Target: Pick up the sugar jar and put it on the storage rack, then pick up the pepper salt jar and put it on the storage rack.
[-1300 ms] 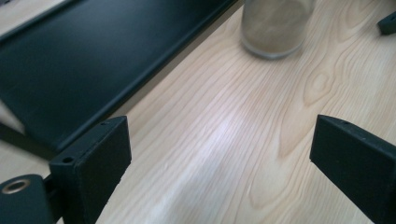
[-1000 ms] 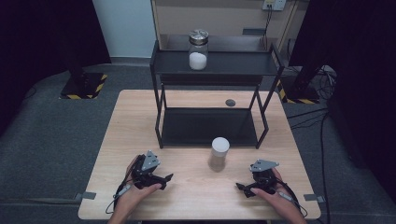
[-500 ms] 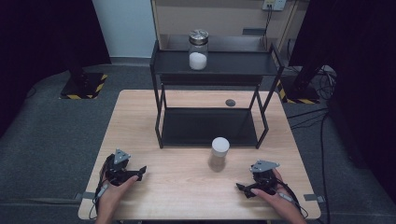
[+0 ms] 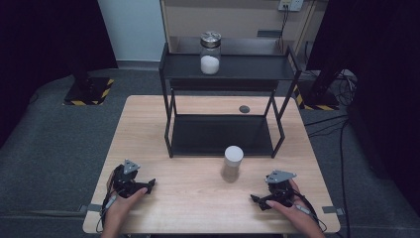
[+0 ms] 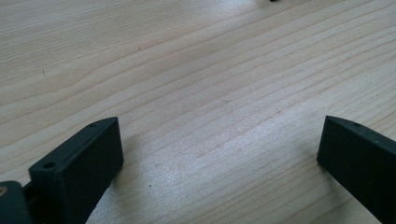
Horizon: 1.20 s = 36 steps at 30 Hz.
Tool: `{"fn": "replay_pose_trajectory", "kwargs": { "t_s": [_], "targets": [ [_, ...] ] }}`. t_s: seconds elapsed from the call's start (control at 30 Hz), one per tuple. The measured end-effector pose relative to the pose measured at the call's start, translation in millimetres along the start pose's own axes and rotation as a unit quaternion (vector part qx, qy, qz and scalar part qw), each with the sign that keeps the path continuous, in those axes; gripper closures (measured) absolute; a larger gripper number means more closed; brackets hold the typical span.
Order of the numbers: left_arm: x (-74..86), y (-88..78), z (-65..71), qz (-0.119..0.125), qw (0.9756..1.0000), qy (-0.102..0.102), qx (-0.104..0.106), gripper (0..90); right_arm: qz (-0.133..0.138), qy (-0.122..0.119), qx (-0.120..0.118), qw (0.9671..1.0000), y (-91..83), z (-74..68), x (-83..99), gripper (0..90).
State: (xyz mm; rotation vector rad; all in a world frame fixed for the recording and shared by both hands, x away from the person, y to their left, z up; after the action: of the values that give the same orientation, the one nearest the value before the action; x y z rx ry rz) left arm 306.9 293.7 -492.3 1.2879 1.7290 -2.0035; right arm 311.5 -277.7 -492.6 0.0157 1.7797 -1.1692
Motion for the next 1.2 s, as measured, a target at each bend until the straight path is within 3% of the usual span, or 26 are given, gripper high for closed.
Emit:
{"fn": "replay_pose_trajectory", "kwargs": {
  "t_s": [0.3,0.53,0.77,1.2],
  "targets": [
    [0.1,0.0,0.2,0.000,1.0000,0.000,-0.001,0.0,-0.001,0.001,0.001,1.0000,-0.1,-0.4,-0.3,1.2],
    [-0.1,0.0,0.4,0.000,1.0000,0.000,-0.001,0.0,0.002,0.006,-0.015,0.9999,-4.6,2.9,-6.4,4.1],
    [-0.1,0.0,0.6,0.000,1.0000,-0.001,-0.001,0.0,-0.001,-0.013,-0.016,0.9998,-14.0,1.0,-18.4,4.2],
    [-0.3,-0.1,0.8,-0.001,1.0000,-0.001,-0.002,0.0,0.033,-0.020,-0.027,0.9989,-17.2,-1.5,-45.9,5.0]
  ]
}}
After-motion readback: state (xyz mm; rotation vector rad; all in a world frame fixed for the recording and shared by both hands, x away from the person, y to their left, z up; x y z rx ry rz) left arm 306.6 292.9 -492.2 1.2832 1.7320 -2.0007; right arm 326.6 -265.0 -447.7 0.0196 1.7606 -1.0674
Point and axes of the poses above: each handheld gripper's, and its own axes: y roughly forward along the jaws, x roughly out of its underside, z roughly to its right, the point moved 7 cm from there along y, roughly forward along the jaws, and after that the axes turned 5 degrees about y, right-handed, at the moved point
